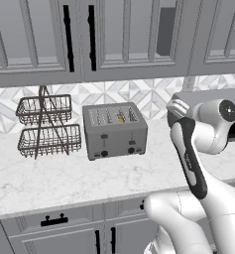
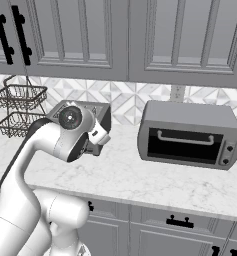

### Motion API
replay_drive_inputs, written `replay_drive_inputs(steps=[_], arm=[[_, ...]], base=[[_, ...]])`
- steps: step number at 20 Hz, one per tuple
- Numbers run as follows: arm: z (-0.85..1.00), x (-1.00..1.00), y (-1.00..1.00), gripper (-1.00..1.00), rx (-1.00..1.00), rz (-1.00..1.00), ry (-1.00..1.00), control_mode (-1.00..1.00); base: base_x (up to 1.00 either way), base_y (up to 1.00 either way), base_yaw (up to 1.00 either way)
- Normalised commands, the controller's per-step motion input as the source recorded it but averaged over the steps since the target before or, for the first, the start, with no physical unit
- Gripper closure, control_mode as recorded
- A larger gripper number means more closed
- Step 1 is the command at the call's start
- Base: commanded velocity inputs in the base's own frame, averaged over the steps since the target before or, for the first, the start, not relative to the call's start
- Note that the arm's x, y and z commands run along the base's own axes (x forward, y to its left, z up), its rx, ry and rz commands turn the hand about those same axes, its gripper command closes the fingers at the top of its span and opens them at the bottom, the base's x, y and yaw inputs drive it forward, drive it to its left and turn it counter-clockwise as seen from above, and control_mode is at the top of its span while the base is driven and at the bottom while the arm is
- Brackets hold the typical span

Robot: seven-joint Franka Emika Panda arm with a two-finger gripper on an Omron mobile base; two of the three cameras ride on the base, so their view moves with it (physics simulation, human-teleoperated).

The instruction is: Start the toaster. Once the lever pops up, take the bread to the plate on the dining counter.

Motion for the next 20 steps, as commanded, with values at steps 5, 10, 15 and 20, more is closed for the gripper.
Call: replay_drive_inputs(steps=[5,10,15,20], arm=[[0.0,0.0,0.0,-1.0,0.0,0.0,0.0,-1.0],[0.0,0.0,0.0,-1.0,0.0,0.0,0.0,-1.0],[0.0,0.0,0.0,-1.0,0.0,0.0,0.0,-1.0],[0.0,0.0,0.0,-1.0,0.0,0.0,0.0,-1.0]], base=[[0.0,0.0,0.0],[0.0,0.0,0.0],[0.0,0.0,0.0],[0.0,0.0,0.0]])
